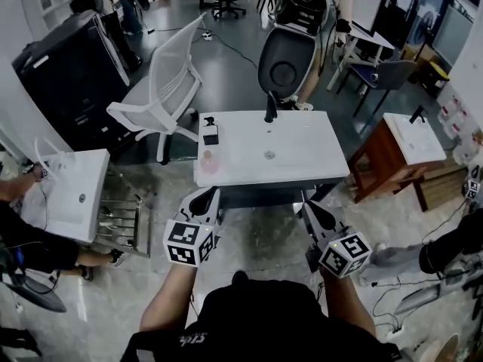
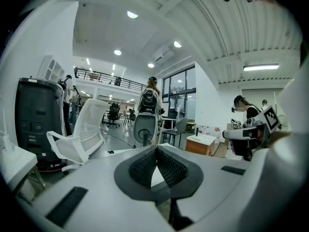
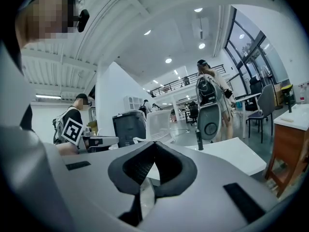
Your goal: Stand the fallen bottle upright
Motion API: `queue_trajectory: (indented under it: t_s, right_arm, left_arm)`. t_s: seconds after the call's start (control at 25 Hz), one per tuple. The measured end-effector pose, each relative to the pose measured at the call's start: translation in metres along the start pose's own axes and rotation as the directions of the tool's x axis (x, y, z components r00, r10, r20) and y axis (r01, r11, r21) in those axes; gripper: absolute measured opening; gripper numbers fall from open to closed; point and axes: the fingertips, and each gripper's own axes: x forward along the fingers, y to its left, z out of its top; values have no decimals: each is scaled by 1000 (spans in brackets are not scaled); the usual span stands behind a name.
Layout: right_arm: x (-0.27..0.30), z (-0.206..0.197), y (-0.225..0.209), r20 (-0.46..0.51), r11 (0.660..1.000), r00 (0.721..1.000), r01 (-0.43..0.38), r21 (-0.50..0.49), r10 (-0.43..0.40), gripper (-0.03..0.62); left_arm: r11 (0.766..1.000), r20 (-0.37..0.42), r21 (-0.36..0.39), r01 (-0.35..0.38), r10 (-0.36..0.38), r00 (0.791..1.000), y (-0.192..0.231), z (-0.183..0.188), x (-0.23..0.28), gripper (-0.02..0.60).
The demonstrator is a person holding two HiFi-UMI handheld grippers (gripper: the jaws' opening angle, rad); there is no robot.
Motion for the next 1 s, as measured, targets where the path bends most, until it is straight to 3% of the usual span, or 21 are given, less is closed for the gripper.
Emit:
queue_trajectory:
  t_s: [0.24, 0.56, 1.0]
  right_arm:
    - [41, -8, 3, -47, 999, 998, -42, 11, 42, 14]
    - [105, -22, -30, -90, 992, 989, -110, 68, 116, 14]
    - [240, 17, -118, -135, 957, 947, -285, 60, 291, 14]
  left_arm:
    - [999, -19, -26, -40, 39, 999, 31, -10, 6, 11]
    - [990, -55, -48, -131, 129, 990, 72, -16, 34, 11]
    - [957, -90, -52, -286, 281, 956, 126, 18, 151, 11]
